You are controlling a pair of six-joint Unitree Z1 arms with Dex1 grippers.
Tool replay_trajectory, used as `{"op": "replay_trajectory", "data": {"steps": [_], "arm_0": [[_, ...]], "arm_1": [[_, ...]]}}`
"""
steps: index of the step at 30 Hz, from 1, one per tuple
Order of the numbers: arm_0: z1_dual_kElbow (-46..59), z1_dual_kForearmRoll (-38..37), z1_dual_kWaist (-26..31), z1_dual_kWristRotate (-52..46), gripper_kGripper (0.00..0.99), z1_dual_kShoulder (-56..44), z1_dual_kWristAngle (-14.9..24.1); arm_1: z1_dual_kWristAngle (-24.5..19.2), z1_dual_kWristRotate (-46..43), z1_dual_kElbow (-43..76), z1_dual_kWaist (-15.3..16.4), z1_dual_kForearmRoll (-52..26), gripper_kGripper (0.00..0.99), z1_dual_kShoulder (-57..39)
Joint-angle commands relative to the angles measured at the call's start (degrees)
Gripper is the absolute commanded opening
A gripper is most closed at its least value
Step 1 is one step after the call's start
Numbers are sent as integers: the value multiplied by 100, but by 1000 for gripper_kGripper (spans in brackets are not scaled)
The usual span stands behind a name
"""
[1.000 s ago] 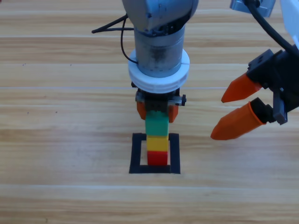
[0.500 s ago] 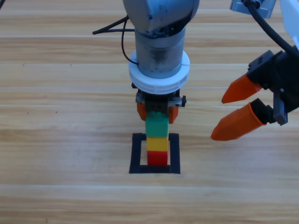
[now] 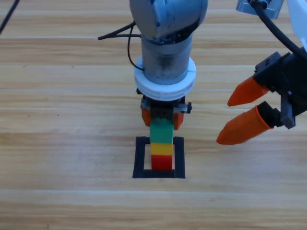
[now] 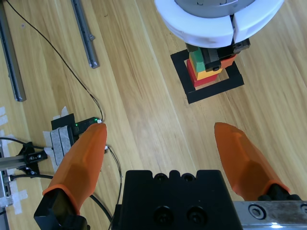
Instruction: Stack the blocks in the rectangular block: red at the bottom, yellow in the middle, green on top
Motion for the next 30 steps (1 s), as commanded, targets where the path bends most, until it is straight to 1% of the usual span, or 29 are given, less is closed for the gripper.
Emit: {"op": "replay_trajectory", "data": {"steps": [1,6,7,8,9,10,18,21,26,28,30], "arm_0": [[108,-106,-12,2,0,275,42],[108,-97,-3,2,5,214,50],[99,-97,-3,-7,183,178,59],[99,-88,-3,-7,494,143,59],[108,-71,-3,-7,864,91,68],[108,-71,-3,-7,989,29,77],[134,-44,41,-15,990,-270,112],[169,-44,41,-15,990,-551,112],[161,-36,41,-15,990,-1395,156],[240,43,41,-42,990,-1799,244],[565,43,41,-121,990,-2283,384]], "arm_1": [[123,-24,180,129,-29,989,83],[123,-24,180,129,-29,989,83],[123,-24,180,129,-29,989,83],[123,-24,180,129,-29,989,83],[123,-24,180,129,-29,989,83],[123,-24,180,129,-29,989,83],[123,-24,180,129,-29,989,74],[123,-24,198,129,-29,989,48],[123,-6,189,129,-29,989,22],[123,3,180,129,-21,989,4],[114,3,180,129,-21,989,-31]]}}
